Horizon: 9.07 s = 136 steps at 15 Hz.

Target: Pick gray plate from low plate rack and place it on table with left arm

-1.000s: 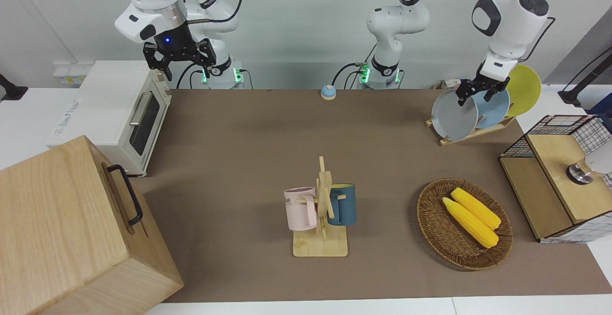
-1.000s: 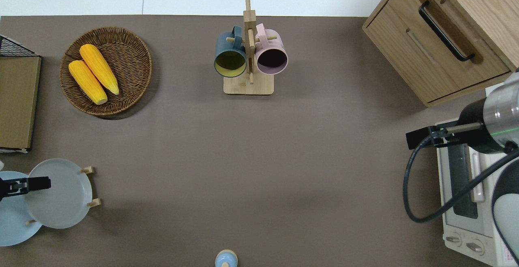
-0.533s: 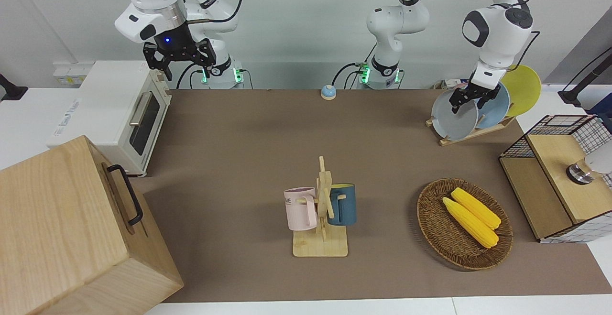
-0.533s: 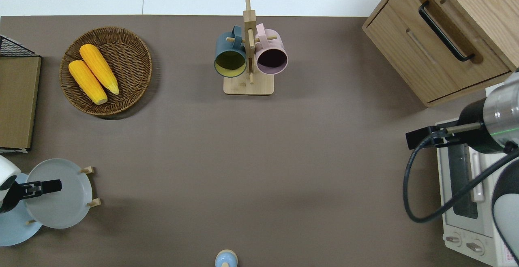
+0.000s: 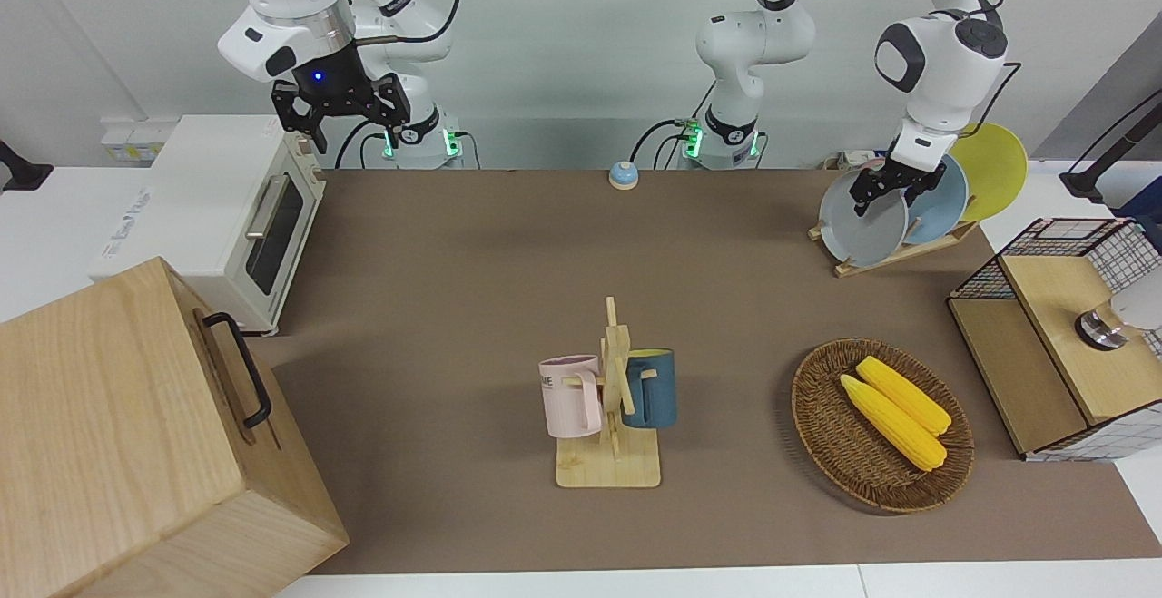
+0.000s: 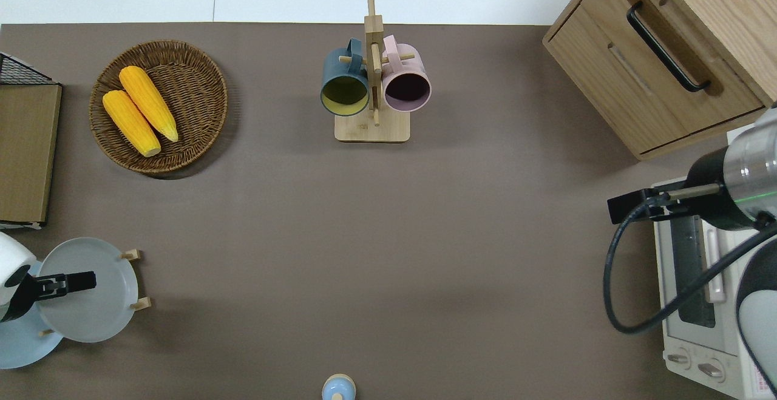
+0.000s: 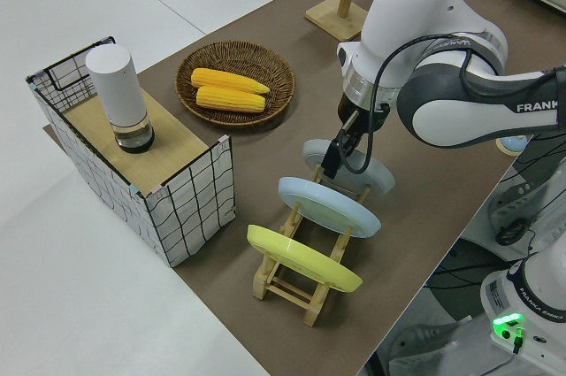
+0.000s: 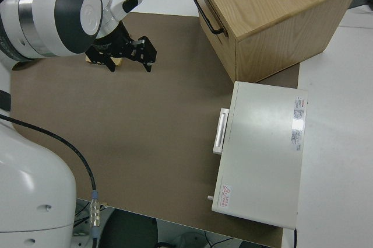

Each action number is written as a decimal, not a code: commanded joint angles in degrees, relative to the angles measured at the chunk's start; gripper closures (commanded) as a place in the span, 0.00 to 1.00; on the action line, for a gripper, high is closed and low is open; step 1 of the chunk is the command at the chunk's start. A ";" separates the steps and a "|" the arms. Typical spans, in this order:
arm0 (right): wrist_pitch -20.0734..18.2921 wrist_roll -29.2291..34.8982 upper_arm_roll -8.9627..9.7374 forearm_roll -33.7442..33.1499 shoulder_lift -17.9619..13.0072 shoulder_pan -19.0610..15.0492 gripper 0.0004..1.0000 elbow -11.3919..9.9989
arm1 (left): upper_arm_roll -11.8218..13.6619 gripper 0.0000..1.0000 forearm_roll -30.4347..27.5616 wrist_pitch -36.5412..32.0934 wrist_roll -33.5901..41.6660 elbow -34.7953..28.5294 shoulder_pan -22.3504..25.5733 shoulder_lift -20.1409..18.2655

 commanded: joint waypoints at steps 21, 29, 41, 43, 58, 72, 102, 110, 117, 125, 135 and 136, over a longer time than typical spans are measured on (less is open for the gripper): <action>-0.83 0.01 0.33 0.59 -0.14 -0.56 0.01 0.35 | -1.02 1.00 0.90 -4.67 0.45 2.25 -0.33 -2.10; -0.83 -0.08 0.24 0.59 -0.14 -0.56 0.01 0.35 | -4.80 1.00 0.90 -19.53 -0.69 14.90 -0.60 -1.31; -0.83 0.01 0.33 0.59 -0.14 -0.56 0.01 0.35 | -5.94 1.00 -18.24 -26.83 -1.65 17.46 -0.60 -2.10; -0.74 0.01 0.33 0.59 -0.14 -0.56 0.01 0.35 | -5.86 1.00 -22.46 -27.80 -0.96 17.29 -0.60 -1.66; -0.83 0.01 0.33 0.59 -0.14 -0.56 0.01 0.35 | -5.68 1.00 -41.54 -19.04 15.28 5.09 -2.62 3.17; -0.83 0.01 0.33 0.59 -0.14 -0.56 0.01 0.35 | -5.86 1.00 -50.87 -7.15 37.63 -2.93 -2.97 13.10; -0.83 0.01 0.33 0.59 -0.14 -0.56 0.01 0.35 | -8.23 0.01 -22.49 -19.01 10.13 23.51 -2.97 10.91; -0.83 -0.08 0.33 0.59 -0.14 -0.56 0.01 0.35 | -8.23 0.01 -16.24 -31.39 6.34 39.33 -2.97 10.82; -0.83 0.01 0.33 0.59 -0.14 -0.56 0.01 0.35 | -12.34 0.01 -7.57 -38.53 4.68 45.06 -2.97 9.51; -0.83 0.01 0.33 0.59 -0.14 -0.56 0.01 0.35 | -17.98 0.01 -2.17 -32.05 0.98 37.61 -3.06 7.40; -0.83 -0.08 0.33 0.59 -0.14 -0.56 0.01 0.35 | -17.37 0.00 -8.24 -23.41 4.24 32.58 -2.44 6.60; -0.83 0.01 0.33 0.59 -0.14 -0.56 0.01 0.35 | -17.37 0.00 -8.59 -23.67 3.97 32.58 -2.44 6.60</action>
